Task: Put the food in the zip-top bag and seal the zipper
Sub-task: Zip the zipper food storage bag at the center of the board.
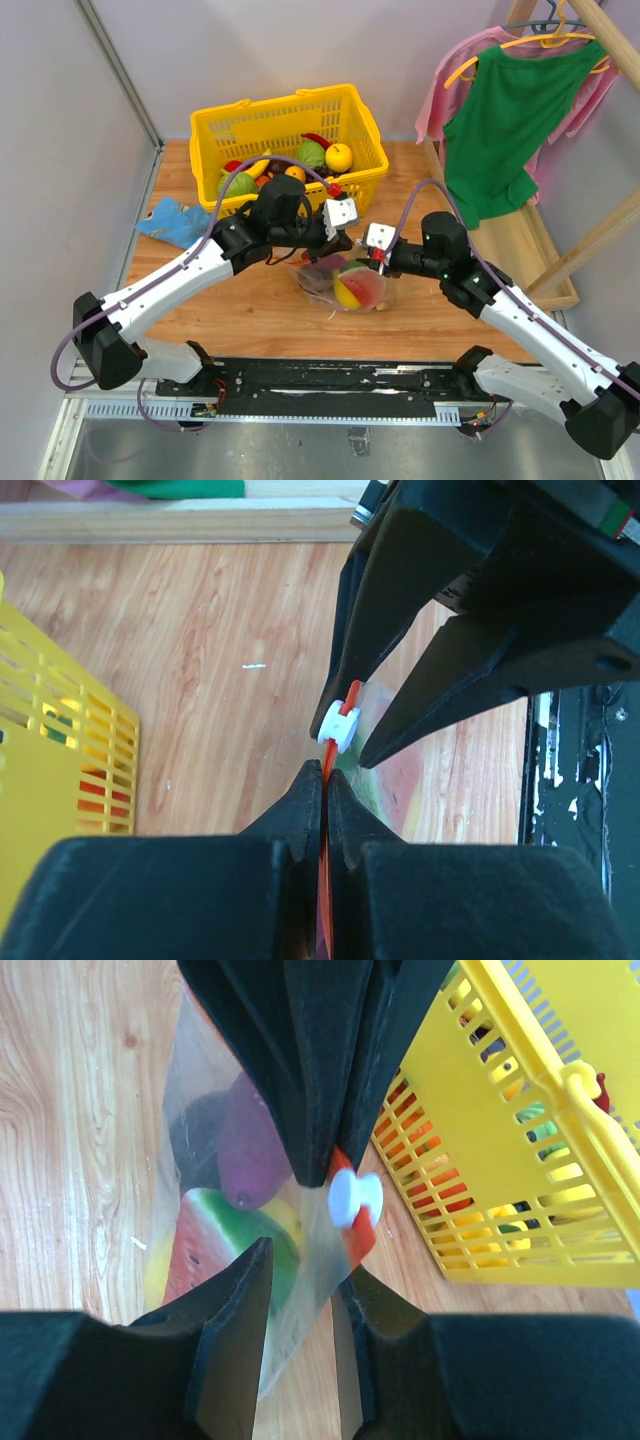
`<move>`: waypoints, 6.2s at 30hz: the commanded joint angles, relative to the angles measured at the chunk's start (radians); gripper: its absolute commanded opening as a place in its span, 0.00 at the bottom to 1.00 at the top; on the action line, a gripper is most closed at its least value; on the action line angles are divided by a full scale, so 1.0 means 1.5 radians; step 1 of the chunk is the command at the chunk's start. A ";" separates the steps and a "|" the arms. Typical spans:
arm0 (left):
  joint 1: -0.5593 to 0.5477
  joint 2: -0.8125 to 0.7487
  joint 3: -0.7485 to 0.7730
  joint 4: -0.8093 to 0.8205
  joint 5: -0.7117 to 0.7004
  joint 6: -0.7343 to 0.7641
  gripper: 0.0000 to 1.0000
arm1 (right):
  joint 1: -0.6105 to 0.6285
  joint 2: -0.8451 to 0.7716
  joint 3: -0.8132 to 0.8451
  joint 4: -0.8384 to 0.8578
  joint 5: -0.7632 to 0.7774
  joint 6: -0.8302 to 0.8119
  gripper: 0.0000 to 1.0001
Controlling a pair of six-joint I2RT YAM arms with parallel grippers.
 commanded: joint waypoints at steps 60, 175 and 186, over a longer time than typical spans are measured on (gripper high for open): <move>-0.026 -0.042 -0.016 0.038 -0.024 0.037 0.01 | -0.057 0.067 0.053 0.048 -0.150 0.014 0.01; -0.025 -0.043 0.024 -0.079 -0.097 0.031 0.00 | -0.080 0.141 0.135 0.037 -0.255 0.072 0.01; -0.025 -0.076 -0.020 -0.090 -0.139 0.009 0.00 | -0.119 0.084 0.079 0.100 -0.101 0.143 0.01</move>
